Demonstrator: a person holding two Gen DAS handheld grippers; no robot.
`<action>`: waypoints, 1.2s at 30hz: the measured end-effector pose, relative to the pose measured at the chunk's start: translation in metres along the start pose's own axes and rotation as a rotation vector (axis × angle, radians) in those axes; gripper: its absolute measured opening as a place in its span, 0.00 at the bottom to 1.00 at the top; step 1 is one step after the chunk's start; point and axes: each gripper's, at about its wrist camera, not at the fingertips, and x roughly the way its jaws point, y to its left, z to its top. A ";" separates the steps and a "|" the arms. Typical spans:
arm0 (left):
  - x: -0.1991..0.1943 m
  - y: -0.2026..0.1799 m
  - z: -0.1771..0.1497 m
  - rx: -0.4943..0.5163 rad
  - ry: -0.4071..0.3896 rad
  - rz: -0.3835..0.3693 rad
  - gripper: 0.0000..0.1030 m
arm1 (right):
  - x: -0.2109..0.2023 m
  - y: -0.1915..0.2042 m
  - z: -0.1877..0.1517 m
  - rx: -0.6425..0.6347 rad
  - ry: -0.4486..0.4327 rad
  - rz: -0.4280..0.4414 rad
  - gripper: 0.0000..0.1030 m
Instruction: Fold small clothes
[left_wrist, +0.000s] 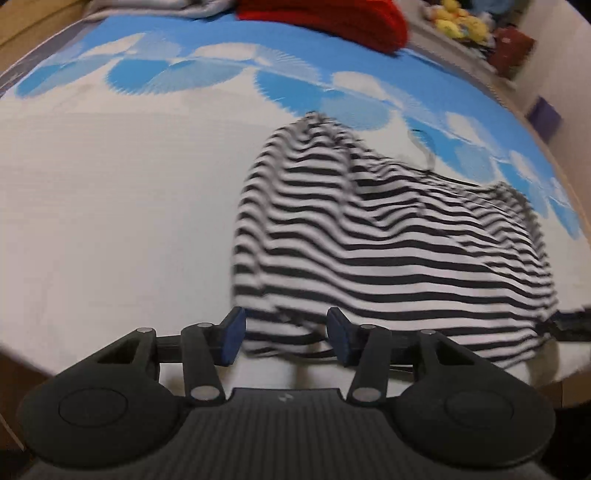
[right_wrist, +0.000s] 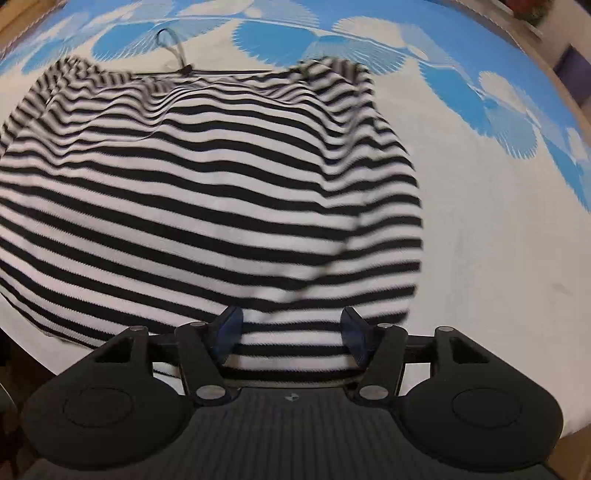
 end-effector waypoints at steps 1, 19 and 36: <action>0.002 0.003 0.000 -0.024 0.009 0.009 0.52 | -0.001 -0.003 -0.002 0.005 -0.005 -0.003 0.63; 0.046 0.024 -0.005 -0.357 0.123 -0.015 0.54 | -0.040 -0.072 -0.037 0.254 -0.140 -0.060 0.61; -0.032 -0.117 0.061 0.070 -0.142 0.112 0.07 | -0.029 -0.122 -0.041 0.493 -0.090 -0.120 0.60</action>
